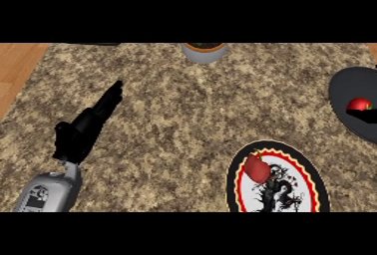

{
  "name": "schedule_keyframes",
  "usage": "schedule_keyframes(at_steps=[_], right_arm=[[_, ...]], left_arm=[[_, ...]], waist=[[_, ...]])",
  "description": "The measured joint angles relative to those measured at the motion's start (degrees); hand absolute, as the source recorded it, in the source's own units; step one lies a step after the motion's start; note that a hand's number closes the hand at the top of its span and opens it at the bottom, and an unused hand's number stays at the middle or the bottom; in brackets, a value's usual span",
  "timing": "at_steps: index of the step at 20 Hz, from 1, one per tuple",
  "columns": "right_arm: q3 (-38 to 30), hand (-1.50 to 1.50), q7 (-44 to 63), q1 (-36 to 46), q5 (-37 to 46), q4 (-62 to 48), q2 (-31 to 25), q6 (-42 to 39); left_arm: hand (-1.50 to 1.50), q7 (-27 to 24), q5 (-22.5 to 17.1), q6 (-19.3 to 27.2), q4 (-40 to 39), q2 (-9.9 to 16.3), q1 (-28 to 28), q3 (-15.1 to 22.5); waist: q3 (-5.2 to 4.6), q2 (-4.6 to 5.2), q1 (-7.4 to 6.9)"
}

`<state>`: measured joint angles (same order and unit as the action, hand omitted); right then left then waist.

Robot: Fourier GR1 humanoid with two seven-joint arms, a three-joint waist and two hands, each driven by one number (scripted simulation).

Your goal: Pick the tomato from the plate and place it in the pan

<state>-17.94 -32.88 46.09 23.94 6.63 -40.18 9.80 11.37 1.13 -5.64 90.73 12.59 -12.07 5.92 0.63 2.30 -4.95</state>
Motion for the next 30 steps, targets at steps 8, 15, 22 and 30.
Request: schedule_keyframes(at_steps=[8,15,22,30], right_arm=[[-9.62,-1.50,-4.62,0.19,-9.88,-0.63,-1.67,-10.95],[-12.73,-1.50,-9.19,-4.48,-13.26,-1.24,-5.41,-24.66],[-14.61,-1.50,-14.99,-10.76,-15.27,0.51,-7.01,-29.62],[-15.37,-1.50,-17.06,-17.13,-16.49,2.65,-7.02,-31.15]], left_arm=[[0.00,-0.09,0.09,0.28,0.34,-0.28,0.69,-0.13],[0.00,0.39,0.35,0.71,0.60,-0.52,0.93,-0.29],[0.00,-0.85,0.58,0.76,-0.21,-0.52,1.77,-0.73],[0.00,0.20,0.38,0.55,0.68,-0.01,1.84,-1.44]], waist=[[0.10,-0.06,0.60],[0.08,-0.27,1.49],[0.09,-0.49,2.33],[0.06,-1.01,2.84]])
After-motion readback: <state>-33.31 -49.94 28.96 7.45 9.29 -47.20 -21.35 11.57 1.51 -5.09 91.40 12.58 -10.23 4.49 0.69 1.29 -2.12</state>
